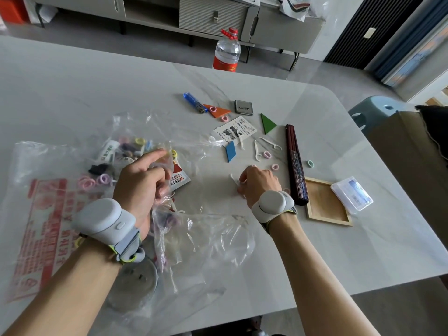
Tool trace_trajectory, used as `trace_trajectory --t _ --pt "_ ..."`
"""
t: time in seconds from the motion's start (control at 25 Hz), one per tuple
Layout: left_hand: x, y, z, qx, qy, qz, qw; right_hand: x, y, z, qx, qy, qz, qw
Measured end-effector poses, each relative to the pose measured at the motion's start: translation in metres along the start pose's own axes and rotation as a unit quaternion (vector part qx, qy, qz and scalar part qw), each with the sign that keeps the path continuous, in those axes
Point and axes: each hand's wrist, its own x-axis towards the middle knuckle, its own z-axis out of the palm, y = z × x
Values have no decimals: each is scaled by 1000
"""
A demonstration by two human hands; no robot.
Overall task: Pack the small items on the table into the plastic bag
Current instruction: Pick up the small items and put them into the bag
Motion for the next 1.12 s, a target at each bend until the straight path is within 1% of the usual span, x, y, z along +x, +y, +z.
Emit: trace_trajectory --t 0.08,0.16,0.4,0.52,0.6,0.68,0.76,0.8,0.88,1.0,1.12 --pt "0 0 1 2 -1 0 1000 1 1 2 1 1 16 1000" --pt "0 -1 2 1 1 -1 1000 0 0 1 -8 2 14 1000" --pt "4 -3 2 -9 -5 -6 1000 -4 -6 3 -44 6 -81 996" --pt "4 -3 2 -11 -2 -8 1000 -5 -4 10 -33 36 -102 994" --pt "4 -3 1 -9 -1 -9 1000 -3 -3 12 5 66 -90 994" --pt "4 -3 1 -10 -5 -9 1000 0 -2 11 56 119 -72 989" --pt "3 -2 1 -12 -9 -10 1000 6 4 10 83 170 -48 981" --pt "3 -2 0 -13 -9 -10 1000 9 7 10 79 175 -35 981" --pt "2 -1 0 -15 -10 -8 1000 13 12 13 63 157 -13 985" --pt "3 -2 -1 -18 -10 -9 1000 16 11 17 65 149 -2 987" --pt "4 -3 0 -22 -10 -9 1000 15 8 17 24 128 10 991"
